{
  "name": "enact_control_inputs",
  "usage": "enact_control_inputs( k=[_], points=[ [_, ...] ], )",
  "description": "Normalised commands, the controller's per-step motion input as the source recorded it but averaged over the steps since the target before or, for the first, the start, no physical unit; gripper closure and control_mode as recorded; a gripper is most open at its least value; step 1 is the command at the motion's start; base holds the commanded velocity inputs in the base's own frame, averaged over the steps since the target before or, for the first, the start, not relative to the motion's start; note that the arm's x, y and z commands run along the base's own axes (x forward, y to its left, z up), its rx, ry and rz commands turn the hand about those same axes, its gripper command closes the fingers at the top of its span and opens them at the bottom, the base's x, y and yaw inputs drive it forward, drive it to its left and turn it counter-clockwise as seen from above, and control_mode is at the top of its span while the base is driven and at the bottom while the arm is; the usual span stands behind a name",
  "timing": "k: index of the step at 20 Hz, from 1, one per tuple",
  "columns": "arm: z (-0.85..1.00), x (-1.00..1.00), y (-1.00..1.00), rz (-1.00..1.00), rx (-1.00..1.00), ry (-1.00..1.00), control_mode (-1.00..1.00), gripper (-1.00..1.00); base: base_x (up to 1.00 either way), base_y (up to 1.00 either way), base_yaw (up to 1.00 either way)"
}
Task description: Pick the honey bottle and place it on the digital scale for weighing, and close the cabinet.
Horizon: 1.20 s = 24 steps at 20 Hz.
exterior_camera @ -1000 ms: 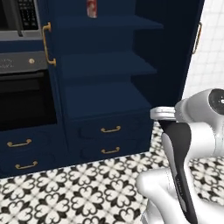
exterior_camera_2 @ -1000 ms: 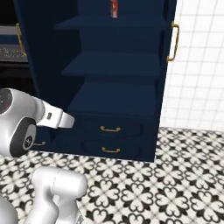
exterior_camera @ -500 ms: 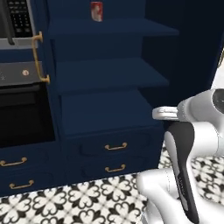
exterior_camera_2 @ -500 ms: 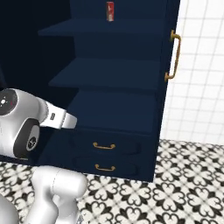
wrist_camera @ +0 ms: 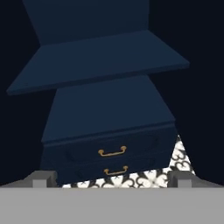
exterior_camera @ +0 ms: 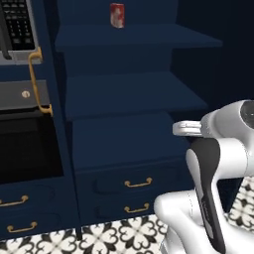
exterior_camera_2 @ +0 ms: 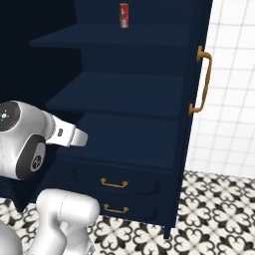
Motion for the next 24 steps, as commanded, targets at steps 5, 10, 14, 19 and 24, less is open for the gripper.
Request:
enact_control_inputs(
  k=[5, 10, 14, 19, 24],
  points=[
    [0.0, 0.0, 0.0, 0.0, 0.0, 0.0, 1.0, -1.0, -0.14, 0.0, 0.05],
    [0.0, 0.0, 0.0, 0.0, 0.0, 0.0, 1.0, -1.0, -0.48, 0.0, 0.05],
    [0.0, 0.0, 0.0, 0.0, 0.0, 0.0, 1.0, -1.0, -0.07, 0.0, 0.02],
    [0.0, -0.07, 0.0, 0.0, 0.0, -0.02, -1.0, -1.0, 0.0, 0.0, 0.01],
    [0.09, -0.84, -0.18, 0.0, 0.04, -0.32, -1.0, -1.0, 0.0, 0.0, 0.0]
  ],
)
